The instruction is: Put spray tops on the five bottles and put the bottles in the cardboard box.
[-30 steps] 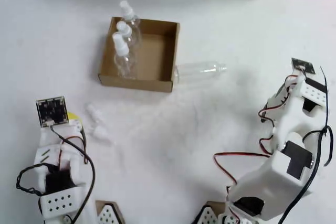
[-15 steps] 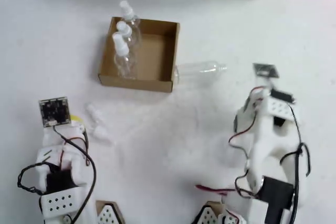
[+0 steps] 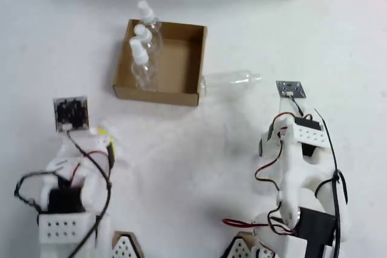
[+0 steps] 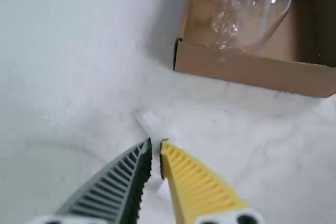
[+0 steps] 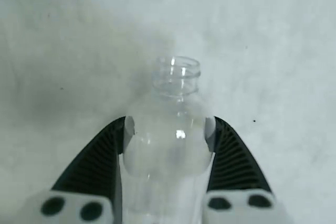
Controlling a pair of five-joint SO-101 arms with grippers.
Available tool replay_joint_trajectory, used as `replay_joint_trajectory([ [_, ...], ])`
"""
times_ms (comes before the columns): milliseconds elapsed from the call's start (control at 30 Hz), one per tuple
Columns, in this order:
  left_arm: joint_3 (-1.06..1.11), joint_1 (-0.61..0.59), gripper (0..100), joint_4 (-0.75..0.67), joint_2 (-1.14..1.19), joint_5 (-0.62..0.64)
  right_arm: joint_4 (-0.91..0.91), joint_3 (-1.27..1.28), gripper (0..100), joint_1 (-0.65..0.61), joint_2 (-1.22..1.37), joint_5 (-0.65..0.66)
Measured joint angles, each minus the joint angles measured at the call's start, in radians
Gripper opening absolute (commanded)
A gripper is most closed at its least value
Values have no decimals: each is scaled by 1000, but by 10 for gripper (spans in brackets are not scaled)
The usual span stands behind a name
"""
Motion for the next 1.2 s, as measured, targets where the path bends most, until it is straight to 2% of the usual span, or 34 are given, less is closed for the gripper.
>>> replay_joint_trajectory([
  [133, -135, 49, 168, -3, 255, 109, 0, 3, 16, 0, 0, 0],
  [233, -193, 57, 275, -48, 443, 264, -9, 11, 16, 0, -2, 0],
  [300, -212, 57, 299, -91, 559, 376, -9, 11, 16, 0, -2, 2],
  [400, -224, 57, 251, -157, 706, 479, -9, 12, 16, 0, -6, 9],
  [533, -244, 44, 177, -235, 861, 496, -11, 17, 16, -2, -9, 11],
  [700, -354, -17, 212, -259, 1053, 532, -11, 17, 16, -2, -9, 15],
  [1000, -482, -20, 209, -261, 1297, 540, -11, 17, 16, -3, -9, 17],
  [1067, -496, -20, 154, -261, 1318, 546, -11, 17, 16, -3, -9, 17],
  [1167, -503, -20, 6, -261, 1336, 566, -11, 17, 17, -3, -9, 17],
  [1200, -509, -20, 34, -261, 1339, 568, -11, 17, 17, -3, -9, 17],
])
